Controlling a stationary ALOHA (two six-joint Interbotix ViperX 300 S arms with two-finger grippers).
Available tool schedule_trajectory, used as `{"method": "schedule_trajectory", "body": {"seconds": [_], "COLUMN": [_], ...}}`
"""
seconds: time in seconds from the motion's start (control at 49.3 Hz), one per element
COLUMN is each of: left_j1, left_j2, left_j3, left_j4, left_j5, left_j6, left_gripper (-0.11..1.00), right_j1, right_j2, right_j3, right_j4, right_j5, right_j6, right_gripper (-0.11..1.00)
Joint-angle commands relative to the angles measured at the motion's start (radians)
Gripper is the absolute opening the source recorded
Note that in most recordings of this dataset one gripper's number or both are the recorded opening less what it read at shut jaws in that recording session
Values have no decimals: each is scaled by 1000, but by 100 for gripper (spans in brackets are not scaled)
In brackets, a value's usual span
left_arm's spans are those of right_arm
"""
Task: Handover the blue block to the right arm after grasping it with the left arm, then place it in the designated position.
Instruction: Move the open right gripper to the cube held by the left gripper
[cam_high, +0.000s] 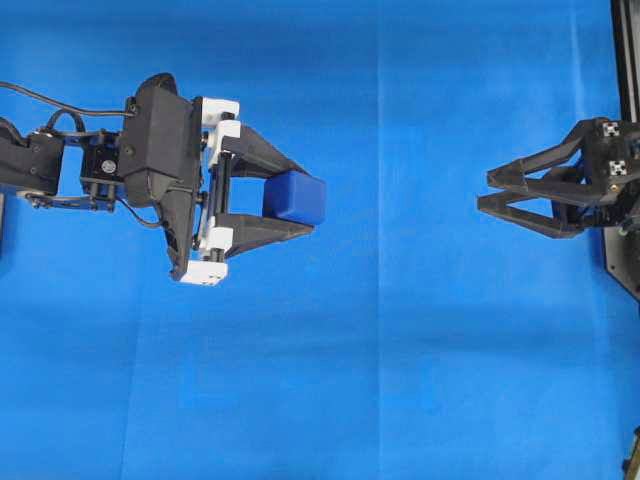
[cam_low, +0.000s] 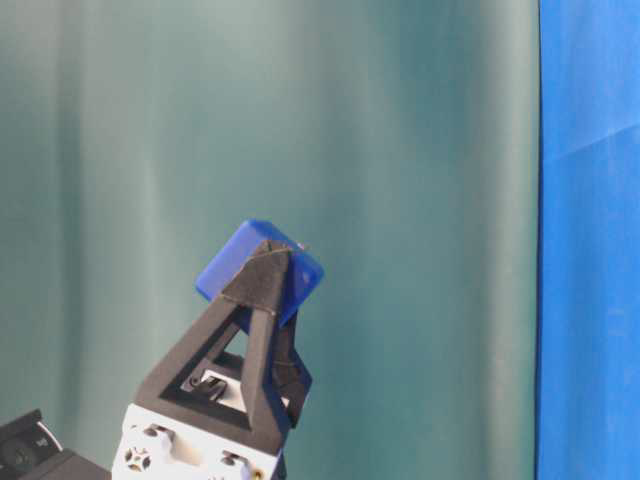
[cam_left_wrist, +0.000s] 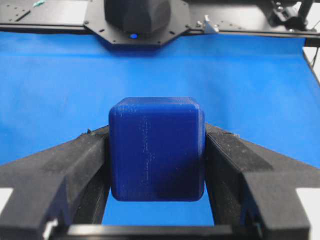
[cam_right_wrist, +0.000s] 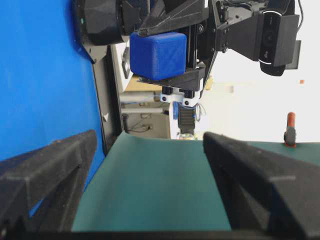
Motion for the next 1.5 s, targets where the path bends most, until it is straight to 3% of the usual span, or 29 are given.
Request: {"method": "schedule_trajectory", "body": {"seconds": [0.0, 1.095, 1.48], "left_j1": [3, 3, 3], "left_j2": [-25, -25, -25], "left_j3": [-14, -15, -15], "left_j4": [-2, -2, -2], "left_j5": [-11, -9, -9], "left_j6": [-3, -5, -5], "left_gripper": [46, 46, 46], "right_j1": [3, 2, 2], "right_j2": [5, 5, 106], "right_j3": [-31, -31, -87], "right_j4": [0, 5, 11], "right_j5": [-5, -5, -9], "right_j6": [2, 6, 6], "right_gripper": [94, 94, 94]}}
